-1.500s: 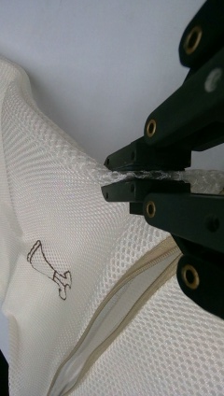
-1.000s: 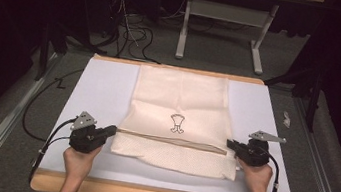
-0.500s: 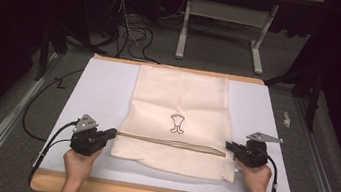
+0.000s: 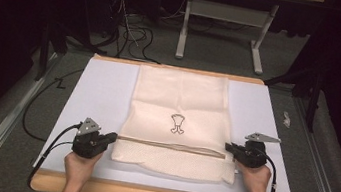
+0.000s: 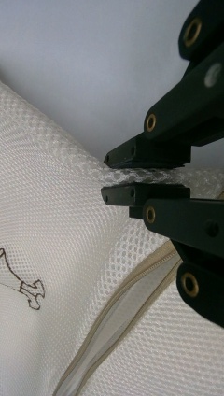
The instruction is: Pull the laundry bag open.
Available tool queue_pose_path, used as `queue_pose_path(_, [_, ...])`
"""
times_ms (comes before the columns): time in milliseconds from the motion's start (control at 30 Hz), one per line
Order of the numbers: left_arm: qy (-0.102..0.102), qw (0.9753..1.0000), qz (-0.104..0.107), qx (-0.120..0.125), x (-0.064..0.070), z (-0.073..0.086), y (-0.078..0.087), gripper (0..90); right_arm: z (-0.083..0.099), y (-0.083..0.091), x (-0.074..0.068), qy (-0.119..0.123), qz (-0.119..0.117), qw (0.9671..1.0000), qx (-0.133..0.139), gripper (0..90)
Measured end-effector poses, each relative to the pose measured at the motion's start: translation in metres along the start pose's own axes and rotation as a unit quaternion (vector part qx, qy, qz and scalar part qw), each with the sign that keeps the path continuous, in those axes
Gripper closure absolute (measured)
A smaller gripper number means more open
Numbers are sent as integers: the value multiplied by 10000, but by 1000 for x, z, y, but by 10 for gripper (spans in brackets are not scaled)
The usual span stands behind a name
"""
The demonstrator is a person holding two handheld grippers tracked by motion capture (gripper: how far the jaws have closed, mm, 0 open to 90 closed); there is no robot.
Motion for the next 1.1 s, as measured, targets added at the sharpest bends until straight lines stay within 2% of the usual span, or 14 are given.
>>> queue_pose_path(200, [-33, 9999, -24, -137, 0, 3, -2, 863, 0, -2, -1, 66, 69, 9999, -77, 823])
queue_pose_path(600, [-57, 9999, -55, -81, 1, 4, -3, 854, 0, 1, -1, 100, 234, 9997, -68, 698])
queue_pose_path(700, [-69, 9999, -86, -39, 1, 3, -2, 821, 0, 1, -2, 118, 270, 9996, -46, 653])
queue_pose_path(733, [-99, 9999, -135, 19, 1, 2, -1, 807, 0, 2, -1, 124, 326, 9994, -32, 597])
queue_pose_path(800, [-137, 9997, -171, 71, 2, 1, 0, 779, 0, 4, 0, 129, 395, 9991, -7, 561])
queue_pose_path(900, [-196, 9994, -251, 130, 2, -1, 1, 730, -1, 7, 1, 148, 468, 9987, 95, 529])
queue_pose_path(1100, [-169, 9991, -301, 227, 1, -3, 3, 654, -2, 14, 2, 199, 515, 9983, 200, 505])
Point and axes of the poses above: each handheld gripper's, and its own axes: y roughly backward along the jaws, z roughly out of its underside, x roughly to its right, the point moved 2 cm from there along -y, roughly forward along the jaws
